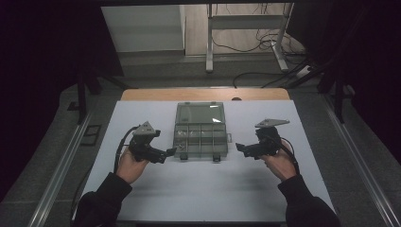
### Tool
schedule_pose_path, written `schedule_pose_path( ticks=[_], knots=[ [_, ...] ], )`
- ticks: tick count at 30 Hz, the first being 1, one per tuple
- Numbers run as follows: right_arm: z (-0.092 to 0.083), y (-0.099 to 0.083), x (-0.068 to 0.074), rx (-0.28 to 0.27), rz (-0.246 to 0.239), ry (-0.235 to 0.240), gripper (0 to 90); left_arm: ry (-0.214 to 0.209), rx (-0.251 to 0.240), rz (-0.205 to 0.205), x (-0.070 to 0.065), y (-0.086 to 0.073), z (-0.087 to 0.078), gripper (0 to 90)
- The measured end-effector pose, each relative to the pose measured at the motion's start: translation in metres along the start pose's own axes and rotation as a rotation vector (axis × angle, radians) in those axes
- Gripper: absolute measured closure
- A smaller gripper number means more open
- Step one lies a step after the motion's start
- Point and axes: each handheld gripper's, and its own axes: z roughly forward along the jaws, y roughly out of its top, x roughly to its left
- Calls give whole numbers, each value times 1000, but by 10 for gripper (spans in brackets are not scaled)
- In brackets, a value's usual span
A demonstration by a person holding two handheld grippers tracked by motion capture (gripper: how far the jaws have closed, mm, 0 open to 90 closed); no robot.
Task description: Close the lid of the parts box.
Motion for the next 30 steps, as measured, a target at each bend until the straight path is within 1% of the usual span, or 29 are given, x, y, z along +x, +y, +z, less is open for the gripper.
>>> schedule_pose_path(
  ticks=[2, 6, 8, 12, 14, 15, 16, 19, 23, 28, 30],
  knots=[
    [4, 4, -1, -2, -2, -6, 0, -3, 4, -4, 2, 1, 2, 8],
    [14, 12, -2, 1, 0, -11, 0, -6, 11, 0, 6, 5, 7, 11],
    [19, 16, -3, 5, 13, -4, 0, -5, 16, 10, 8, 7, 10, 11],
    [30, 23, -4, 23, 30, 2, 0, -9, 26, 14, 11, 10, 17, 12],
    [37, 27, -5, 31, 27, -4, 0, -5, 31, 18, 13, 11, 19, 12],
    [39, 29, -5, 37, 29, -5, 0, -4, 35, 13, 14, 12, 21, 12],
    [43, 31, -5, 48, 35, -9, 0, -3, 36, 19, 15, 13, 22, 12],
    [51, 37, -7, 58, 35, -28, 0, -1, 41, 18, 17, 14, 25, 12],
    [59, 43, -12, 57, 65, -29, 0, 13, 48, 28, 20, 16, 28, 12],
    [71, 49, -19, 65, 74, -24, 0, 16, 49, 21, 25, 17, 32, 13],
    [75, 51, -21, 74, 80, -30, 0, 17, 50, 24, 27, 18, 34, 14]
  ],
)
